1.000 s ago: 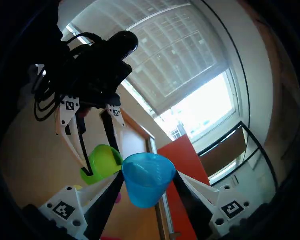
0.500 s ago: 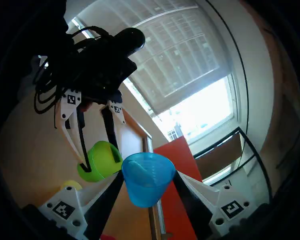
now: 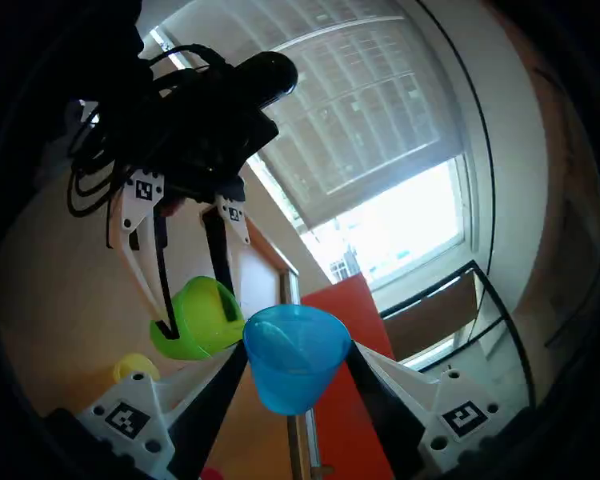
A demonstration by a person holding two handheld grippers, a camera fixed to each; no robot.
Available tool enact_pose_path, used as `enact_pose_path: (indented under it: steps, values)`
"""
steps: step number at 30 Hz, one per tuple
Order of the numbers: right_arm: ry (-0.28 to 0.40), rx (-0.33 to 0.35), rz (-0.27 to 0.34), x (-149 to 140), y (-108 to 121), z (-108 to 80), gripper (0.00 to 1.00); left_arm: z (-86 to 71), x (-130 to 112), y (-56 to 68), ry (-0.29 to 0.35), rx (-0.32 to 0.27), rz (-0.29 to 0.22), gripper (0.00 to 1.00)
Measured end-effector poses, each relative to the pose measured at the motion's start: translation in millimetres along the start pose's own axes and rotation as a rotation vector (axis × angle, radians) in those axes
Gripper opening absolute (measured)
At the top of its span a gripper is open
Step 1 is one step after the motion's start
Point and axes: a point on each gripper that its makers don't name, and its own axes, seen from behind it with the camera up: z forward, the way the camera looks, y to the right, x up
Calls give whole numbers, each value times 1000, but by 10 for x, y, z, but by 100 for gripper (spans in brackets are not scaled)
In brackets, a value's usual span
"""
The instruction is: Pour water
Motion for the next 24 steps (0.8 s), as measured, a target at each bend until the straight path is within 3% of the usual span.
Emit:
enact_pose_path:
  steps: [24]
  values:
    - [-12, -16, -67, 20, 60, 29, 92, 3, 11, 23, 2, -3, 7, 88]
